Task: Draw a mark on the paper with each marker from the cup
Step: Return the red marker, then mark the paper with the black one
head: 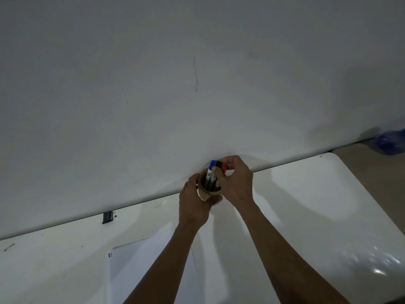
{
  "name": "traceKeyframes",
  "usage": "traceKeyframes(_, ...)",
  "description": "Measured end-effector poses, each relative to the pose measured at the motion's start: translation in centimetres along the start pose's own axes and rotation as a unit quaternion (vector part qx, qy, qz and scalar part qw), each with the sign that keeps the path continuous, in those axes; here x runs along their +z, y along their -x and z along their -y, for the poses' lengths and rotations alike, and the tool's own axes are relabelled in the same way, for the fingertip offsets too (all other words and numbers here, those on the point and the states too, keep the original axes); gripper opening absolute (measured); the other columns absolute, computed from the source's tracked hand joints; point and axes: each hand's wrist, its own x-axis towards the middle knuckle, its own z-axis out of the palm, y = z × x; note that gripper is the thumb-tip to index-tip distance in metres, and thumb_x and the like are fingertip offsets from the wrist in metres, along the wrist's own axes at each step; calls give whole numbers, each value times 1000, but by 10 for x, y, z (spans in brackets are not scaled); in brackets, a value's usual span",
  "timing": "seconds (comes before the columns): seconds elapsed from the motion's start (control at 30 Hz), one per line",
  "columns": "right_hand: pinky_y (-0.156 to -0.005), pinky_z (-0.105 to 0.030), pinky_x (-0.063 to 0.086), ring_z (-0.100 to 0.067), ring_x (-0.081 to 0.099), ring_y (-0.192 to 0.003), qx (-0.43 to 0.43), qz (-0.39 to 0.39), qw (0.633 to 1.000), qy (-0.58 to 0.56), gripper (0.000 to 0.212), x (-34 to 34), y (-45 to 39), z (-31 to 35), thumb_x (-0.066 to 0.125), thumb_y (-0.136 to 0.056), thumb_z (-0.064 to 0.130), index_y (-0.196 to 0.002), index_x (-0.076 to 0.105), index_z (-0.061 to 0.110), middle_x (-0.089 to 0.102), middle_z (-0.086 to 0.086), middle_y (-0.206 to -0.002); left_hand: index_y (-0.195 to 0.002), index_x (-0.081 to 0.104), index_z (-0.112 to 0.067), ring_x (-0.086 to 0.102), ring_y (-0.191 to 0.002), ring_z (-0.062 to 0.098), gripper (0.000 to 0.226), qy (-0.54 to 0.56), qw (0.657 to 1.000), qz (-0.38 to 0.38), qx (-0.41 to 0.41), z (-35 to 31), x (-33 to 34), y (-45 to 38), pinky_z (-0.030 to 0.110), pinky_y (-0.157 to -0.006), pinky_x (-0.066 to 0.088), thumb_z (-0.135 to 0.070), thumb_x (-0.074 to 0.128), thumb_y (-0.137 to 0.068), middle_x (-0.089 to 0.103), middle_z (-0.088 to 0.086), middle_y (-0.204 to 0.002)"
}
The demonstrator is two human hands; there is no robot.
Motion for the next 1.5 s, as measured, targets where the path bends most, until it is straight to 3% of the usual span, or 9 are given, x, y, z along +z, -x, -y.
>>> traceKeyframes(0.23,-75,-8,43,-14,67,-90,-23,-9,1000,5,17,-1,2,-1,80,-84,17,-98,73,13,73,6,-88,-129,54,-26,58,-104,7,72,3,1000,1,0,2,0,-1,4,-78,39,-23,90,-67,61,-14,-119)
traceKeyframes(0.37,-77,-1,39,-13,68,-93,-49,-19,999,-1,12,-13,4,10,79,-85,22,-95,75,17,76,7,-91,-127,54,-23,59,-106,13,70,-6,1000,2,8,4,0,-1,20,-86,45,-23,90,-67,64,-8,-121)
traceKeyframes(0.6,-77,-27,58,-9,73,-85,10,-83,986,-144,7,-61,17,54,77,-88,25,-89,70,23,77,7,-88,-124,56,-22,64,-106,18,65,-5,1000,-5,11,1,-3,2,29,-87,53,-19,88,-67,67,-5,-119)
traceKeyframes(0.7,-71,-31,60,-20,75,-80,86,-108,944,-299,6,-77,29,62,73,-92,14,-95,68,13,78,-3,-86,-122,57,-24,64,-106,19,66,-12,1000,-7,7,1,-3,2,36,-88,55,-23,89,-65,67,-5,-118)
traceKeyframes(0.83,-71,-29,63,-21,75,-70,220,-78,810,-538,7,-85,55,65,65,-93,-3,-99,66,0,76,-8,-74,-133,52,-14,59,-114,23,75,-27,999,22,-19,1,-13,8,31,-91,47,-21,90,-68,61,4,-131)
traceKeyframes(1.03,-78,-22,62,-14,76,-79,299,115,724,-610,24,-55,108,61,62,-81,-4,-103,72,-2,77,-10,-94,-139,50,-12,56,-105,10,72,-56,998,-13,-32,18,-66,45,21,-86,41,-26,84,-77,57,1,-138)
traceKeyframes(1.2,-75,-28,63,-22,76,-82,323,204,735,-560,35,-8,157,66,59,-82,-13,-114,67,-4,72,-17,-91,-121,64,-19,63,-96,5,39,-59,994,-74,-47,44,-126,94,5,-71,43,-27,76,-85,67,-4,-124)
traceKeyframes(1.4,-89,-40,57,-28,73,-102,267,198,869,-367,14,39,203,78,70,-91,5,-104,68,9,71,-15,-104,-114,69,-25,64,-97,-11,24,-26,999,-42,0,44,-182,146,3,-73,49,-21,68,-90,74,-13,-107)
traceKeyframes(1.5,-99,-45,51,-24,69,-110,257,169,898,-314,18,55,222,89,77,-87,14,-103,72,11,75,-2,-99,-117,68,-28,65,-99,-8,28,-17,999,-22,33,42,-201,161,12,-75,55,-22,70,-89,73,-16,-107)
